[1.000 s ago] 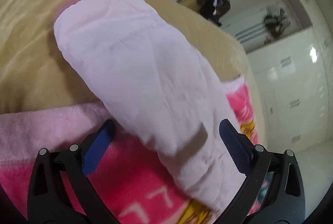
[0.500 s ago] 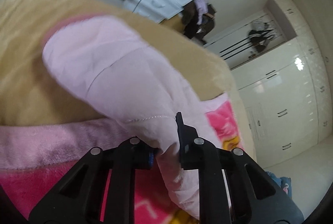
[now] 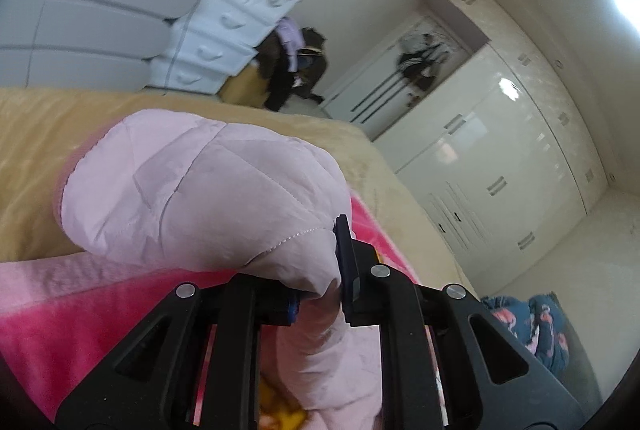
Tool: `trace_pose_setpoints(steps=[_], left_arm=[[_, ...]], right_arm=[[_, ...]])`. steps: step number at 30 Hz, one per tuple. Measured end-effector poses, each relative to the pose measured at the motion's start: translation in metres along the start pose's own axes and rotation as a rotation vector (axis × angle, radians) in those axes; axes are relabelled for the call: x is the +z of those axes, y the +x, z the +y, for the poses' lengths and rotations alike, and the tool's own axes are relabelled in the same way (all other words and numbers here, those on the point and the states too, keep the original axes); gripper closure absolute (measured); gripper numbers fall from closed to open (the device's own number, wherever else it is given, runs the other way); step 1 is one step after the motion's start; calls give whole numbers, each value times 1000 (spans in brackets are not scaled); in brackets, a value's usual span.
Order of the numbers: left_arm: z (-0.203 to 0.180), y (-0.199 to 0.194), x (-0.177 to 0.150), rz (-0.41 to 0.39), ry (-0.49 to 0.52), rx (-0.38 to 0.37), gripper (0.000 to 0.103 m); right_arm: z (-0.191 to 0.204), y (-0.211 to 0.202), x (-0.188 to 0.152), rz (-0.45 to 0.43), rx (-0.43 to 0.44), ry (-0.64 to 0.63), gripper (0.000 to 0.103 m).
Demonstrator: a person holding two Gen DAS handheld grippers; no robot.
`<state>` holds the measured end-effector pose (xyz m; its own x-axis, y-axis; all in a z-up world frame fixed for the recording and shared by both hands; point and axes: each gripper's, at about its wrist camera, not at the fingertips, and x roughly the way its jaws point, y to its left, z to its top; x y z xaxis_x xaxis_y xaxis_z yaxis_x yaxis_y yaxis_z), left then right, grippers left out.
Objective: Fold large clothes
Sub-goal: 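Grasp the sleeve cuff with the left tool and lift it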
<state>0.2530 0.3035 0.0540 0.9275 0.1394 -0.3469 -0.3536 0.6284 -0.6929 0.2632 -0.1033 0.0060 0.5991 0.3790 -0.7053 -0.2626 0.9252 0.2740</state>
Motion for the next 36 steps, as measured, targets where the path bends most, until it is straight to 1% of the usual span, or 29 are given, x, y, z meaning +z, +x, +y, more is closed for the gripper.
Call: trace_pose_setpoints(steps=[6, 15, 17, 26, 30, 33, 36], left_arm=[[-43, -2, -13, 13, 91, -66, 95], [-90, -4, -38, 55, 222, -160, 95], [-104, -7, -47, 68, 252, -193, 95], [-146, -27, -77, 80, 395, -339, 95], [-166, -36, -94, 105, 450, -420, 95], [-175, -40, -109, 124, 485, -459, 95], [-185, -40, -125, 146, 542, -486, 95]], right_arm=[[-36, -19, -4, -30, -41, 67, 9], [-55, -35, -9, -59, -53, 102, 9], [-59, -37, -11, -62, -56, 113, 9], [-85, -48, -17, -81, -87, 168, 9], [-100, -55, -19, -97, -110, 204, 9], [-114, -63, -23, -117, -118, 252, 9], [-121, -68, -26, -125, -131, 264, 9]])
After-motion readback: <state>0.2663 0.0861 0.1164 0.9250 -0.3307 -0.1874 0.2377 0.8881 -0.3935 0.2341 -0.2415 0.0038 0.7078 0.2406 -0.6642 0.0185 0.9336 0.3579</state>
